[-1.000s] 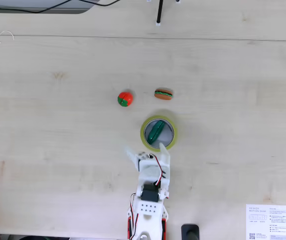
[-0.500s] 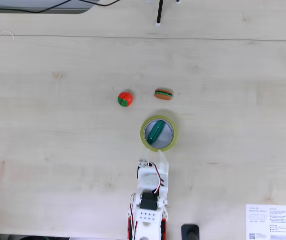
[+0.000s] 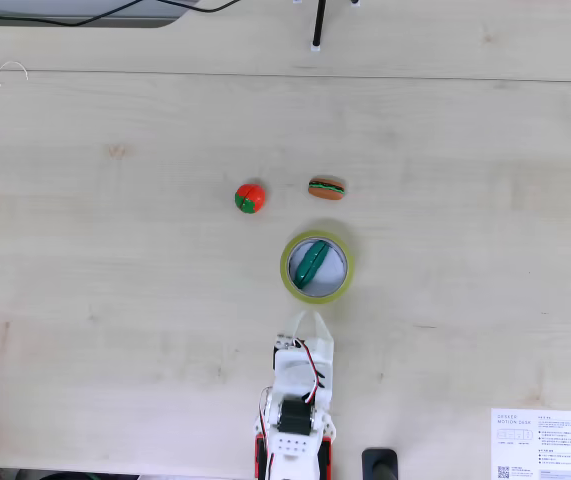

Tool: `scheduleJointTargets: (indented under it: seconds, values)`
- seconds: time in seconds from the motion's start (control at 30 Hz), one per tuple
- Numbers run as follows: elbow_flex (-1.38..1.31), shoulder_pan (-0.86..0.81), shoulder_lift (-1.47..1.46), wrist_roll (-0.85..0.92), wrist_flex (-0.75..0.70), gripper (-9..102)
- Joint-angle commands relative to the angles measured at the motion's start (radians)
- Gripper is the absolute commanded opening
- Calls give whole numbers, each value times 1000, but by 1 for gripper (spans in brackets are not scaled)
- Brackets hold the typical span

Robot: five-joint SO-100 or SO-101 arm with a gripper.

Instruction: Grasp a cucumber and put it in the hole.

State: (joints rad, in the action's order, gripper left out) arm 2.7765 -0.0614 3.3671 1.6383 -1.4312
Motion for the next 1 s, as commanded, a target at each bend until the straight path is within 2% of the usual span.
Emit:
scheduleJointTargets:
  seconds: [0.0, 0.63, 0.97]
  values:
    - [20, 0, 3, -8, -9, 4]
    - [279, 0, 3, -9, -5, 4]
    - [299, 0, 3, -9, 15, 0]
